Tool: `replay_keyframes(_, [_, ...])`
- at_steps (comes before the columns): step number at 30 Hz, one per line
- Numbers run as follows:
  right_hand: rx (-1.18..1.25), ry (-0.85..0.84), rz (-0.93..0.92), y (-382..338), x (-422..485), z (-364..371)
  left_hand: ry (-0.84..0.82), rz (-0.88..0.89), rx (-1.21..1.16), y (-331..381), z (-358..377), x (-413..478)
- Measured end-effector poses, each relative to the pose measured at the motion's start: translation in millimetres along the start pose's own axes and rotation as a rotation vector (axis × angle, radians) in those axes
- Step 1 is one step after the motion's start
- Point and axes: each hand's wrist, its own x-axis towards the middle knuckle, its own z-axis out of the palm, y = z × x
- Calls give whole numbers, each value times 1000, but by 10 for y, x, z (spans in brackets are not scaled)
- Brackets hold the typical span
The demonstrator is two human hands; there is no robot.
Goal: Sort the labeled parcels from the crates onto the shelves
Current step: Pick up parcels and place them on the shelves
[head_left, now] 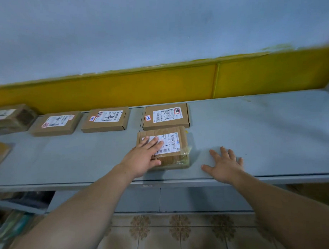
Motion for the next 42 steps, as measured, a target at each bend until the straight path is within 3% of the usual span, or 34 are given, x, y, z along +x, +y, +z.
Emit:
replay_keyframes(5, [175,87,62,-112,-93,-449,38,15,-9,-142,-91,-102])
replay_keyframes(10, [126,215,-23,-697,-343,-846,114,-62,-162,-369,-326,-605])
replay_keyframes(17, [33,195,-355,-2550,-1106,-941,199,-161,-244,-1305,-456,-1974])
replay_keyframes(30, [-196,237,-941,-5961,-2441,-427,319,-636,-272,-3162,-378,-4606])
replay_keyframes(42, [-263,77,-1316,-8235,-2667,430,297,-1024,-368,-4624,196,-5614])
